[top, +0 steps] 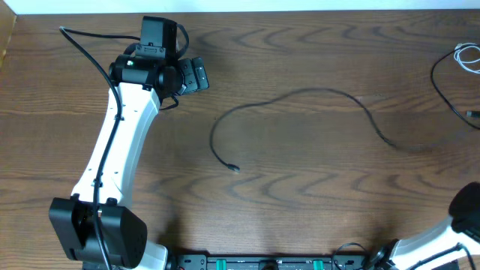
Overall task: Untangle cables
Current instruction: 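Pull the right gripper to the right, dragging the cable loop out, then move the right gripper back left toward the cable center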
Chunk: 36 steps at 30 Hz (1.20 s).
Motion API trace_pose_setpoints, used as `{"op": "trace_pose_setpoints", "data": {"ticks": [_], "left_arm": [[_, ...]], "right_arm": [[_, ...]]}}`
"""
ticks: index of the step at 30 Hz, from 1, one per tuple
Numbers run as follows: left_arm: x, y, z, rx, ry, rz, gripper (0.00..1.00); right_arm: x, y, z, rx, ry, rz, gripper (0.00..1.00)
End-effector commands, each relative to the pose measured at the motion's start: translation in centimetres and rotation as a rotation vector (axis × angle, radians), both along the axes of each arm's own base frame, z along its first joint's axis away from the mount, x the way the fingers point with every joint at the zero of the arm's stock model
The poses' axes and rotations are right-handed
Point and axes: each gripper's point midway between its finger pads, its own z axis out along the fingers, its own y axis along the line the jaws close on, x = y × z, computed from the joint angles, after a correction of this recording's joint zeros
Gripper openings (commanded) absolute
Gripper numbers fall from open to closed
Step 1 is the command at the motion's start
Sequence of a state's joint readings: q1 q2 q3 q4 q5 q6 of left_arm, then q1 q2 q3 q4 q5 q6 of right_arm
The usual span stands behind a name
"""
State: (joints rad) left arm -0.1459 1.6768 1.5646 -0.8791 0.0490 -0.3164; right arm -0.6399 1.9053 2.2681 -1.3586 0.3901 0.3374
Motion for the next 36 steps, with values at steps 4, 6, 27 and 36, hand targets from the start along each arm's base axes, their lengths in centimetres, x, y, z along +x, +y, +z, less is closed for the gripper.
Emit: {"op": "trace_pose_setpoints", "data": {"ticks": [4,6,27,36], "left_arm": [[-0.1,0.3,-0.3,0.016,0.007,-0.001,0.97],[-0.1,0.3,-0.3,0.016,0.007,-0.001,0.97],[-0.1,0.3,-0.3,0.016,0.007,-0.001,0.97],[0.0,0.3,-0.3,0.016,0.006,-0.001,0.97]], "right_arm": [[-0.4,-5.2,-6.9,0.069,0.102,-0.121,0.01],[0.0,-5.7,-9.9,0.148,0.112,-0.113,0.2],[11.8,18.7,-8.6,0.495,0.006,1.058,0.8],[13.5,30.0,-16.7,0.443,0.234,1.424,0.81]]}}
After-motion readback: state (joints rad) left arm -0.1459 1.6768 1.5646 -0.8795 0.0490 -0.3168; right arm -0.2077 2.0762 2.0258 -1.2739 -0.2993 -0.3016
